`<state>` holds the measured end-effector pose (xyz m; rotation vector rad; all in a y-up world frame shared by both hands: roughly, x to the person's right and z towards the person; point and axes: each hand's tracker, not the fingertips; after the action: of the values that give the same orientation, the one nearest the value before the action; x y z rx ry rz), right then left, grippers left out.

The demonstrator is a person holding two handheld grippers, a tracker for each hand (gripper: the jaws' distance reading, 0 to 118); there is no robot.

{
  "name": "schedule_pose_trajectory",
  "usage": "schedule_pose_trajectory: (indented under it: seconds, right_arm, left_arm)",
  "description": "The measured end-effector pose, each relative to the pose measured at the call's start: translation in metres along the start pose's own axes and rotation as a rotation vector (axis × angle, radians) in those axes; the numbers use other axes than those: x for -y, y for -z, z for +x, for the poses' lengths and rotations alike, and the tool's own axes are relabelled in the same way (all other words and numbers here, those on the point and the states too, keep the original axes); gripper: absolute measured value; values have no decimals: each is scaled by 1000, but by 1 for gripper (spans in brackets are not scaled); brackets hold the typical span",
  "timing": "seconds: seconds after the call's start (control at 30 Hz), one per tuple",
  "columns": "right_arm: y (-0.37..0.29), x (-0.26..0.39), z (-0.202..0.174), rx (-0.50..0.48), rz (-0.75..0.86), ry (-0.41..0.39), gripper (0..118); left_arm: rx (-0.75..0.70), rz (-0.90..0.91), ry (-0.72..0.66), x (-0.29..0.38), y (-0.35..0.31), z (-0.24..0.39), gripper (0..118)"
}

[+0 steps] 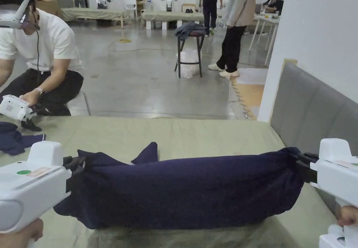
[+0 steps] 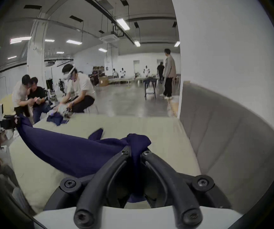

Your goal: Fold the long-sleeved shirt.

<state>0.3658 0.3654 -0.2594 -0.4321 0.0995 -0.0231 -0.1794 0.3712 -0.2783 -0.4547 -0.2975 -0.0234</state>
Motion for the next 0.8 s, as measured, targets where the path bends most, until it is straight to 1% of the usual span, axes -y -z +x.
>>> schedule_pose_trajectory:
  seconds: [0.07, 0.1, 0.13, 0.17, 0.23, 0.33, 0.37, 0.4, 0.43, 0.47, 0.5, 0.53, 0.63, 0.7, 0.73, 0.77, 0.8]
  right_arm:
    - [-25, 45, -6, 31, -105, -41, 7]
    - [-37, 69, -10, 12, -131, -56, 7]
    - [-47, 92, -11, -4, -167, -64, 7]
    - [-56, 117, -12, 10, -228, -69, 7]
    - [-70, 159, -19, -21, -337, -53, 7]
    - [-77, 216, -31, 2, -486, -86, 7]
    - [-75, 229, -31, -9, -522, -51, 7]
    - [-72, 241, -31, -19, -580, -33, 7]
    - [-70, 251, -31, 5, -623, 2, 7]
    - [-69, 260, -32, 3, -656, 15, 7]
    - [-66, 266, -33, -14, -690, -6, 7]
    - [-65, 271, -33, -4, -684, -5, 7]
    - [-61, 280, -29, 8, -701, 33, 7]
    - [-60, 282, -31, 11, -693, 29, 8]
    - [-58, 283, -33, 11, -696, 19, 9]
    - [-58, 285, -35, 22, -700, -15, 21]
    - [-59, 285, -36, 58, -697, -62, 57]
  left_arm:
    - [28, -83, -25, 43, -23, 1, 9]
    - [49, -136, -39, 65, -34, 2, 9]
    - [57, -181, -44, 85, -44, 3, 9]
    - [53, -231, -50, 107, -54, 4, 9]
    - [76, -348, -74, 148, -62, 3, 9]
    - [78, -494, -62, 200, -68, 6, 9]
    - [69, -527, -88, 212, -68, 6, 9]
    - [69, -555, -93, 219, -67, 4, 9]
    - [70, -586, -83, 226, -65, 4, 9]
    - [53, -605, -100, 232, -63, 2, 9]
    - [48, -636, -94, 237, -60, 2, 9]
    - [42, -616, -102, 241, -59, 1, 9]
    - [50, -673, -135, 251, -55, 1, 9]
    - [41, -677, -112, 258, -51, 4, 9]
    - [37, -677, -108, 261, -50, 6, 10]
    - [27, -675, -124, 261, -50, 6, 13]
    - [15, -678, -130, 260, -51, 5, 31]
